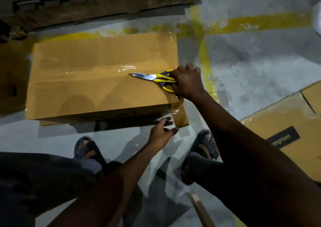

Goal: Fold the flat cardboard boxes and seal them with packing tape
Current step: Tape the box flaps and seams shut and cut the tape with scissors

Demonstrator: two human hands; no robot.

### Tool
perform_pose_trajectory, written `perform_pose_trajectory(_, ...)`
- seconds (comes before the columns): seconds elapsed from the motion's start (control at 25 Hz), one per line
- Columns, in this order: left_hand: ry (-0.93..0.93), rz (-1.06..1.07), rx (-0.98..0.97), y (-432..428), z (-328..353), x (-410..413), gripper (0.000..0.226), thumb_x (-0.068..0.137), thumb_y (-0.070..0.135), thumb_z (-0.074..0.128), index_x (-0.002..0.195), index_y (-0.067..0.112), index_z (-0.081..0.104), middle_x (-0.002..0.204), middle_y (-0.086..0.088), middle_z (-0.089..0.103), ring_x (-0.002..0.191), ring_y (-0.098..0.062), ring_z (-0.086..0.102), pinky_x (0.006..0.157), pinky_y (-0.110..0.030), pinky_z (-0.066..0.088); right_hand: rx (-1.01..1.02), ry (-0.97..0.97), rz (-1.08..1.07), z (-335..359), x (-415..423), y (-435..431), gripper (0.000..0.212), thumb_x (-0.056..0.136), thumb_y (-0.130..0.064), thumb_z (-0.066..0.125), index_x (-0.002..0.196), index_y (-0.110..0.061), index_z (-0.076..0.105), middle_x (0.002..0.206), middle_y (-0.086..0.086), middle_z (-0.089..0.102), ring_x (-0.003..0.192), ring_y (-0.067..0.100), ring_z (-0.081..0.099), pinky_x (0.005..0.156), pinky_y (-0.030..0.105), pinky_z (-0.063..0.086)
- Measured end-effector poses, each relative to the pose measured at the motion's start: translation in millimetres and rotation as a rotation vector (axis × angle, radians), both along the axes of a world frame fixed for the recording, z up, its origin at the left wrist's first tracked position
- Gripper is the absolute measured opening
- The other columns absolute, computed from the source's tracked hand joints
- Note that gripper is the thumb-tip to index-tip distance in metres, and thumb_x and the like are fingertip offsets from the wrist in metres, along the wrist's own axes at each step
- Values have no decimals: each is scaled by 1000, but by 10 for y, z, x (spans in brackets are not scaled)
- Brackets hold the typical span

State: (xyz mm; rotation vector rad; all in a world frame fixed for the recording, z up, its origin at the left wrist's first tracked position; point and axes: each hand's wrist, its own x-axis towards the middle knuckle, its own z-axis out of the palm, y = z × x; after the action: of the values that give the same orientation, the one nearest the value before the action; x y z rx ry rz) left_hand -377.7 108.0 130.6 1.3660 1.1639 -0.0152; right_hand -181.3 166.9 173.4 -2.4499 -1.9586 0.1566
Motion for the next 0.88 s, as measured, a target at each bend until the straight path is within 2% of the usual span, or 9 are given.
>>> perform_pose_trajectory(0.12, 65, 56, -10, -95, -43, 203, 49, 84, 38, 71, 129, 25, 55, 119, 11, 59, 94, -11, 58, 84, -31, 48, 11, -8, 25, -49, 65, -38, 37, 79, -43, 65, 112, -25, 67, 107, 0, 65, 105, 36, 50, 75, 38, 25)
perform_pose_trajectory(0.24, 76, 128, 32, -115, -70, 321, 42, 84, 39, 71, 121, 20, 63, 115, 4, 66, 99, -17, 61, 90, -37, 51, 34, -18, -4, -61, 42, -62, 45, 76, -58, 63, 111, -30, 68, 105, -4, 63, 105, 35, 50, 79, 41, 29)
perform_pose_trajectory(0.36, 54, 130, 54, -194, -47, 339, 30, 92, 29, 63, 120, 18, 62, 118, -2, 67, 109, -22, 61, 97, -38, 47, 41, -44, -47, -104, -36, -66, 39, 76, -53, 64, 108, -30, 69, 105, -5, 61, 104, 34, 49, 78, 40, 28)
perform_pose_trajectory(0.52, 121, 89, 101, -104, -34, 326, 32, 93, 27, 60, 122, 12, 62, 118, -4, 65, 108, -24, 59, 97, -38, 47, 50, -24, -88, -93, -96, -16, 36, 82, -46, 63, 112, -27, 68, 108, -5, 59, 108, 31, 46, 80, 41, 30)
perform_pose_trajectory(0.6, 164, 89, 73, -90, -47, 327, 29, 94, 29, 59, 115, 10, 63, 112, -6, 66, 104, -25, 60, 94, -40, 49, 65, -2, -101, -85, -94, -14, 34, 87, -42, 60, 116, -25, 66, 111, -2, 59, 109, 32, 46, 82, 42, 31)
perform_pose_trajectory(0.72, 178, 180, 46, -149, -49, 342, 20, 91, 32, 63, 94, 13, 60, 95, -9, 63, 97, -30, 60, 86, -38, 50, 68, 0, -121, -92, -184, 5, 30, 91, -37, 59, 115, -21, 66, 111, 2, 60, 107, 31, 49, 80, 41, 33)
perform_pose_trajectory(0.76, 174, 234, 30, -167, -31, 358, 21, 88, 32, 66, 90, 15, 55, 92, -8, 60, 96, -30, 59, 85, -38, 49, 76, -2, -126, -107, -207, 22, 28, 91, -38, 60, 112, -20, 67, 108, 3, 61, 105, 31, 51, 79, 40, 34)
perform_pose_trajectory(0.88, 169, 315, 80, -151, 70, 376, 38, 80, 32, 75, 98, 20, 44, 108, -7, 52, 97, -23, 55, 83, -39, 52, 95, 128, -147, -39, -54, 12, 27, 87, -36, 64, 110, -22, 67, 108, 5, 66, 106, 32, 59, 80, 38, 43)
